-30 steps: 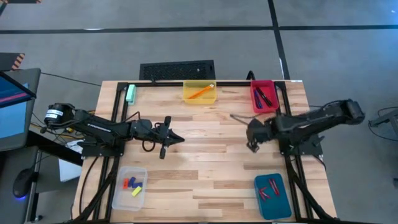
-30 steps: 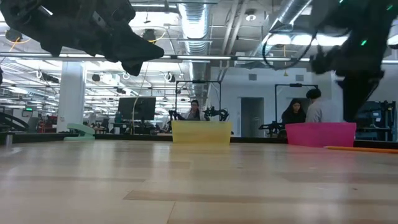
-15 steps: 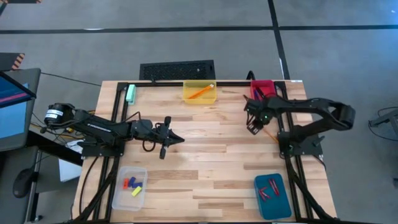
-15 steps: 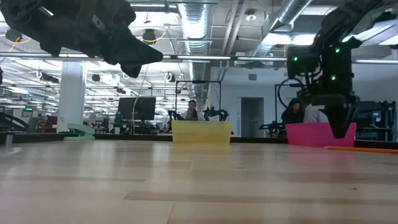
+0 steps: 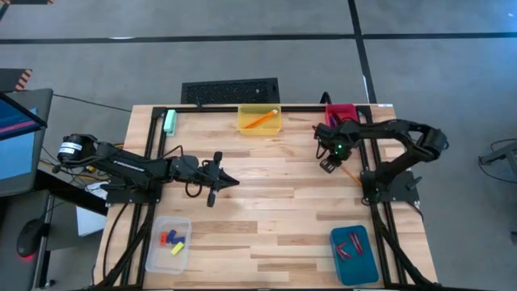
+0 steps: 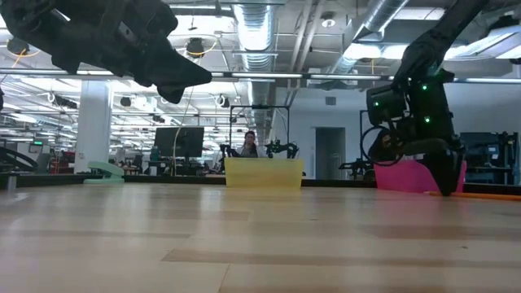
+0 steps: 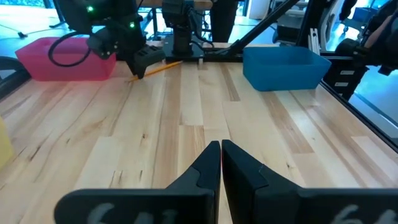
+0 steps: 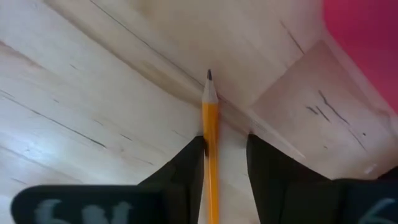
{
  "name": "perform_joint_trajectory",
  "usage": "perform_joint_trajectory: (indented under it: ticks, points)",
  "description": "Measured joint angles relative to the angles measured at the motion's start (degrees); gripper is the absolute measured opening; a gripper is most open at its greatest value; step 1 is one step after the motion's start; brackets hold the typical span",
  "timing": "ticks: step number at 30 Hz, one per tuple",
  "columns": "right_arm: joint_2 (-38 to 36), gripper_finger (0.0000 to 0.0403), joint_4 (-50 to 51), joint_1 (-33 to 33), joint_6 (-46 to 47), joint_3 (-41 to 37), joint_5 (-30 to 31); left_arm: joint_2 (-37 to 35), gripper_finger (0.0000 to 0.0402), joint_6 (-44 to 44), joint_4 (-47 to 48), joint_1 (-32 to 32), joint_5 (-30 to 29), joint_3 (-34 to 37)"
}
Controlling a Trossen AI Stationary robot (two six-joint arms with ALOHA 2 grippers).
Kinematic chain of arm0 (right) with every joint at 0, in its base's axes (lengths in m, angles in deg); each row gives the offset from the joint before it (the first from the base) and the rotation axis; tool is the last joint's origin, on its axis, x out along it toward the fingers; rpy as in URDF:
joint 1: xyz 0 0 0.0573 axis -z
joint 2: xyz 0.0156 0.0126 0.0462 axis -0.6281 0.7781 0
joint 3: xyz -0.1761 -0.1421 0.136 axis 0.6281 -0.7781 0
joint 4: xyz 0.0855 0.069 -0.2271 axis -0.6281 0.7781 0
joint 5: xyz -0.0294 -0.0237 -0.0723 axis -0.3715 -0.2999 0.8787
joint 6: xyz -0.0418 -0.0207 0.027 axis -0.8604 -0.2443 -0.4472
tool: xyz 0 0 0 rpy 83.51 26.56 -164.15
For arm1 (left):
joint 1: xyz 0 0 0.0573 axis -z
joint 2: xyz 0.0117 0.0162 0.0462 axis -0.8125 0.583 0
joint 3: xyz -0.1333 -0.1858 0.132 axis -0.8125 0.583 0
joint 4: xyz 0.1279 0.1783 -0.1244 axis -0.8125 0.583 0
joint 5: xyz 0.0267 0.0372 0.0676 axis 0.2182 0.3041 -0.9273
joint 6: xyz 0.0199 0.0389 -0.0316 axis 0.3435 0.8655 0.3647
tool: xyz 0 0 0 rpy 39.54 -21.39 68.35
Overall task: Sort crayons/erasers/pens/pencils in bins
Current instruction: Put the orange pencil into the yellow bin
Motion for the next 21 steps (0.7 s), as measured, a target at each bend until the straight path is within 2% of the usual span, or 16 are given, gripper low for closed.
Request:
perform_joint_trajectory:
  ticks: [9, 21]
  points:
    - [0.21, 0.0100, -1.46, -0.94, -1.49, -0.20, -2.07, 0.00, 0.0006, -0.04, 0.00, 0.00, 0.00, 0.00]
    - [0.40, 0.0025, -2.57, -6.05, -2.59, 1.41, -3.95, 0.00, 0.0006, -4.00, 0.43, 0.02, -1.92, 0.00]
